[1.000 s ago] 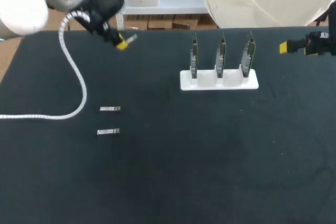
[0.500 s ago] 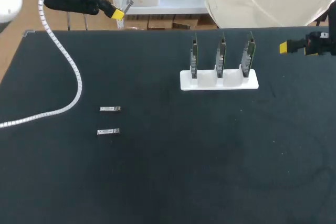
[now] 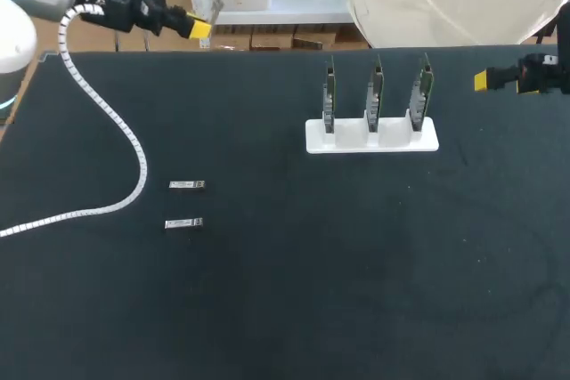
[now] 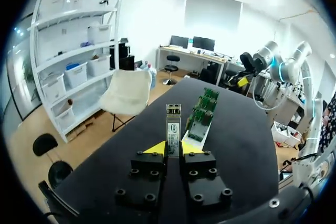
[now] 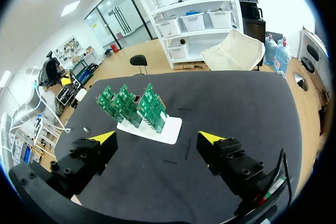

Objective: Pick up the optical module with the left hand, and insert it into the network port with the right hand.

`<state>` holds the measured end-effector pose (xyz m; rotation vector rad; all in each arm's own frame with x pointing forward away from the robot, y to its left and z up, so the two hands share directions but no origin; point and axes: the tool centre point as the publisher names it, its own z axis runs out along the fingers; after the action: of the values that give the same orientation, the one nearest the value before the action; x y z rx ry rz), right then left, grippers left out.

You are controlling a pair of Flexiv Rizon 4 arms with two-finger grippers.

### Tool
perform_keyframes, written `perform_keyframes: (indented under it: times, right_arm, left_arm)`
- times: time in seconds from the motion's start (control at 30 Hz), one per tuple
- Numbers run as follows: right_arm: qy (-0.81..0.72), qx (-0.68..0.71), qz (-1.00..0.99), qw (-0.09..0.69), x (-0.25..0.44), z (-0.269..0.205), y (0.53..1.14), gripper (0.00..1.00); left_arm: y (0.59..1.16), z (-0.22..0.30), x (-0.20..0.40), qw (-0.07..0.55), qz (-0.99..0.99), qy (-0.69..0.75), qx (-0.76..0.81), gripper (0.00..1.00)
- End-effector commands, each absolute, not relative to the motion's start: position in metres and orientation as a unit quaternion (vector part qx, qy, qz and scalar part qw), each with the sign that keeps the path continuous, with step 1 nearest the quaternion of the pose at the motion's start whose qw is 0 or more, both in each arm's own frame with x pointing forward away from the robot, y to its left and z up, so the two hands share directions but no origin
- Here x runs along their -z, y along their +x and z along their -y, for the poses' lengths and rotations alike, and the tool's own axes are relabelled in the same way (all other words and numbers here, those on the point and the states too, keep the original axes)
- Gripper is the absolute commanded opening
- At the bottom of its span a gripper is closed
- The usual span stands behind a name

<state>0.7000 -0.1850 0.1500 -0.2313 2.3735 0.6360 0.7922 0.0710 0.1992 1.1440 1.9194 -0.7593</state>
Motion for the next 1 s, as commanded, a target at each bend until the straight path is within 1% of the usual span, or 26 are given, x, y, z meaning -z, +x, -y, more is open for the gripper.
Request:
perform_keyframes:
  times: [0.03,0.2,0.43,1.0]
  right_arm:
    - [-0.088,-0.243,-0.908,0.33,-0.15,0.185,0.7,1.0]
    - [-0.088,-0.243,-0.908,0.33,-0.15,0.185,0.7,1.0]
    - [-0.088,-0.243,-0.908,0.33,-0.15,0.185,0.7,1.0]
    - [-0.088,-0.243,-0.908,0.33,-0.15,0.185,0.7,1.0]
  left_arm:
    - [0.801,-0.04,-0.207,0.442,-0.692,0.455,0.346,0.0]
    - [0.809,0.002,-0.221,0.455,-0.636,0.495,0.378,0.0]
    - [0.808,0.043,-0.234,0.464,-0.584,0.516,0.422,0.0]
    - [0.791,0.06,-0.222,0.468,-0.569,0.5,0.455,0.0]
